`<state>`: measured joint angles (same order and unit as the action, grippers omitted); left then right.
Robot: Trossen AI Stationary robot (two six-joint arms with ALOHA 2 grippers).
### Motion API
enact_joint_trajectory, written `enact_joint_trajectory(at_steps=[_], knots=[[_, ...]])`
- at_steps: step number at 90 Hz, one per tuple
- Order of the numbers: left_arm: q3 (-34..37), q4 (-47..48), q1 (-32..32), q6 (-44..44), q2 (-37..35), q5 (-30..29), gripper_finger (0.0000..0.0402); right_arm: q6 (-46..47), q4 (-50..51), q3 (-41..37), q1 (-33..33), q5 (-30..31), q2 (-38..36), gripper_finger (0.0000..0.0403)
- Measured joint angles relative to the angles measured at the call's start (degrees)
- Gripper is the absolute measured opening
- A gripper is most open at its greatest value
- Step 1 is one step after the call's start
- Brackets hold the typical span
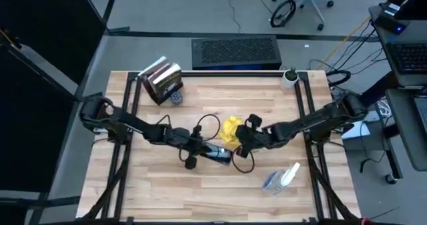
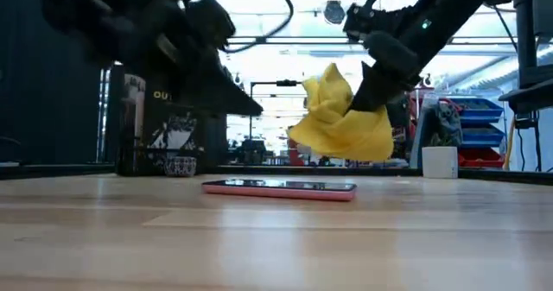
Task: Apply microfiber cloth
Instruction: Wipe the front of the pink cellphone with a yellow microfiber cloth
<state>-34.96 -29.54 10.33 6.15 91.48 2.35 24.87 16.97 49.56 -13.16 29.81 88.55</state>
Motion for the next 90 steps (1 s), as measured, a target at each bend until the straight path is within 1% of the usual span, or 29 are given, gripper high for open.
enact_joint_trajectory(at_steps=[6,14,22,30,44,61,68,77,90], knots=[[0.06,2.97,2.11,1.19,-1.57,-0.02,0.0004,0.93,-0.08,-0.59,0.47,-0.20,0.99,0.0000],[-0.04,6.41,5.78,4.72,-1.55,0.12,0.0004,2.30,-0.66,-1.32,0.45,-1.37,2.39,0.0000],[-0.02,8.03,8.67,7.98,1.94,0.63,0.0004,2.98,-2.40,-1.57,0.41,-5.00,4.09,0.0000],[0.04,8.30,9.42,7.69,5.84,-0.37,0.0004,3.01,-3.98,-1.64,0.28,-7.92,6.00,0.0000],[-0.24,6.65,5.87,6.98,10.15,-5.31,0.0004,4.86,-6.51,-1.64,-0.86,-11.73,8.10,0.0000],[-0.25,4.90,0.43,6.26,11.47,-6.29,0.0004,9.66,-6.33,-1.64,-3.30,-11.90,8.55,0.0000],[-0.15,3.22,-1.33,4.24,11.61,-6.60,0.0004,11.93,-6.46,-1.64,-4.08,-12.07,8.55,0.0000],[-0.07,1.61,-3.91,2.19,11.79,-8.55,0.0004,14.10,-6.57,-1.64,-5.02,-12.20,8.57,0.0000],[-0.05,1.52,-7.10,2.15,11.79,-8.21,0.0004,15.99,-9.05,-1.64,-6.19,-12.27,8.60,0.0000]])
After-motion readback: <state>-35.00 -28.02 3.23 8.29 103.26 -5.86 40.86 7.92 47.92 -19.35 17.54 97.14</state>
